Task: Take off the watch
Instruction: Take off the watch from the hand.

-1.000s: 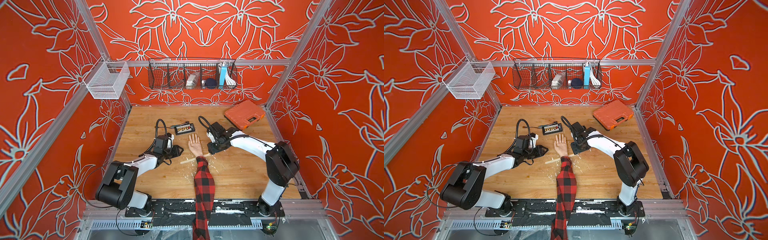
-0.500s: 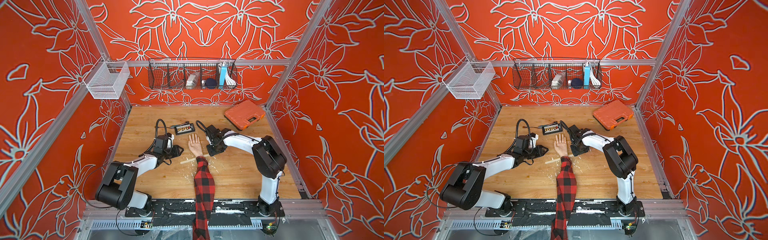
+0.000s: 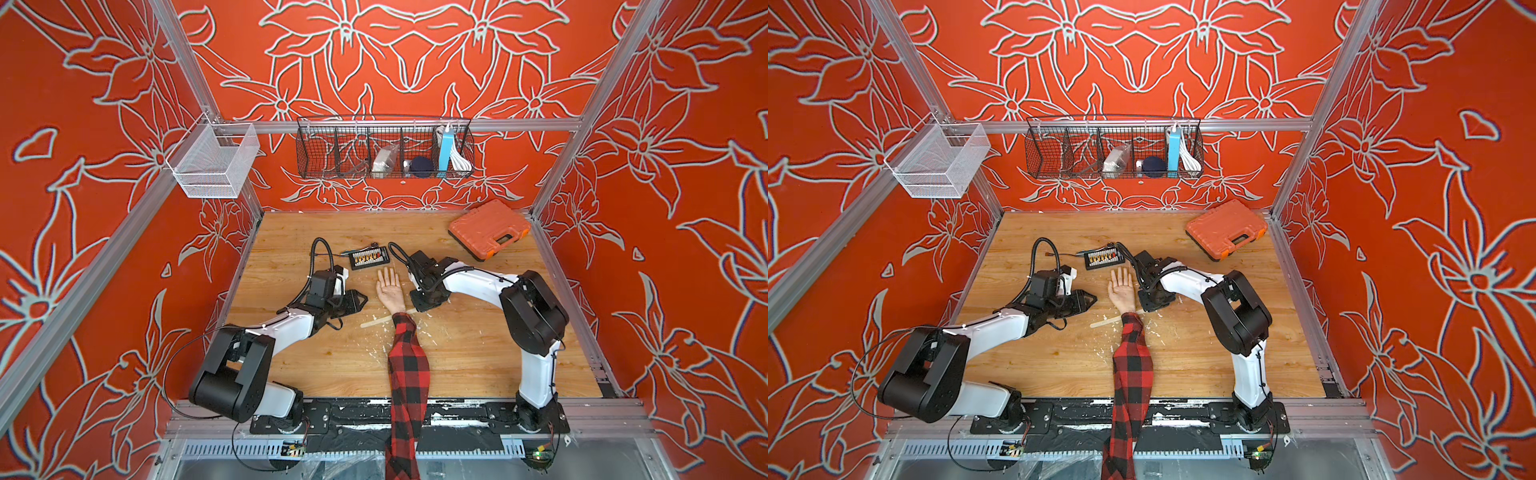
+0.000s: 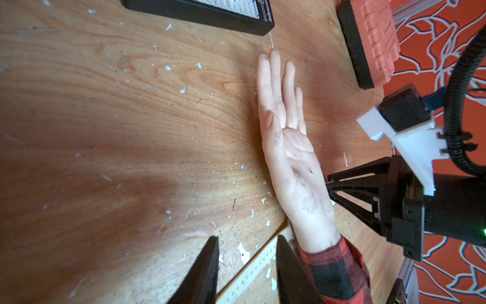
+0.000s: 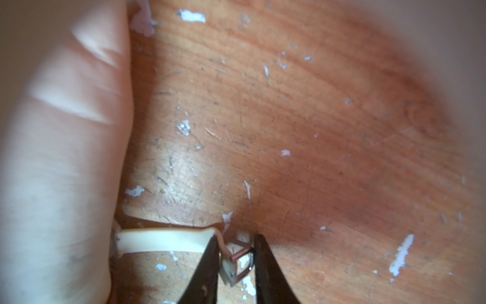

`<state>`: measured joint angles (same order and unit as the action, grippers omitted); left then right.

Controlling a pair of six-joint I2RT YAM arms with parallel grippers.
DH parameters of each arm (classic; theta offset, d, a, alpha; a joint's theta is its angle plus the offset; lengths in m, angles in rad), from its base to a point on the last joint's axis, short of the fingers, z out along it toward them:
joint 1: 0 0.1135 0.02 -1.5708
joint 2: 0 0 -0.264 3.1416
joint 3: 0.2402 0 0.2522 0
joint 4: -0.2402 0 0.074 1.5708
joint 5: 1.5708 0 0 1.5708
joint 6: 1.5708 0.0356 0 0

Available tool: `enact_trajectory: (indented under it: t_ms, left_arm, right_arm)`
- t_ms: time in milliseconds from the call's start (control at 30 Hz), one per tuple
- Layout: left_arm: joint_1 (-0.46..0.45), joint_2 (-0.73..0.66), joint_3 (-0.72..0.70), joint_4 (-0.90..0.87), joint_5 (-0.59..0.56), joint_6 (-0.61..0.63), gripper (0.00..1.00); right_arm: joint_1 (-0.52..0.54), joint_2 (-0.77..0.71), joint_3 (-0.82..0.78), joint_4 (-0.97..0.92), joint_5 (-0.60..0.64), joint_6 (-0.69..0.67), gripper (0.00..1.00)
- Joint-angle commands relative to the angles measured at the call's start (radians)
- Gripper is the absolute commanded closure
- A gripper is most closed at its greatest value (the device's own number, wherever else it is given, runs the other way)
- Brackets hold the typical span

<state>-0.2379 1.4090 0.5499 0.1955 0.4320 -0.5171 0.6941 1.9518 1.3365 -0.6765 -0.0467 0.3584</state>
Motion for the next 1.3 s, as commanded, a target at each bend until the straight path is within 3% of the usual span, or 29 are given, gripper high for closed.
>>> enact_trajectory:
  t_ms: [0, 233, 367, 533, 767, 1267]
  left_arm:
    - [-0.012, -0.021, 0.014, -0.021, 0.014, -0.005, 0.63]
    - [-0.052, -0.040, 0.024, -0.055, 0.040, -0.020, 0.63]
    - [-0.121, -0.056, 0.018, -0.074, 0.058, -0.047, 0.59]
    - [-0.220, -0.033, 0.005, -0.034, 0.100, -0.114, 0.52]
    - [-0.312, 0.059, 0.015, 0.060, 0.137, -0.205, 0.33]
    - [-0.363, 0.229, 0.039, 0.254, 0.123, -0.344, 0.35]
  right_arm:
    - [0.007, 0.016, 0.018, -0.017, 0.006, 0.011, 0.83]
    - [0.007, 0.005, 0.026, -0.018, 0.005, 0.006, 0.92]
    - [0.007, -0.004, 0.029, -0.015, 0.002, 0.005, 0.97]
    - [0.007, -0.005, 0.036, -0.016, -0.003, 0.006, 0.98]
    - [0.007, -0.007, 0.041, -0.020, 0.003, 0.001, 0.97]
    - [0.008, -0.009, 0.046, -0.014, -0.008, 0.013, 0.97]
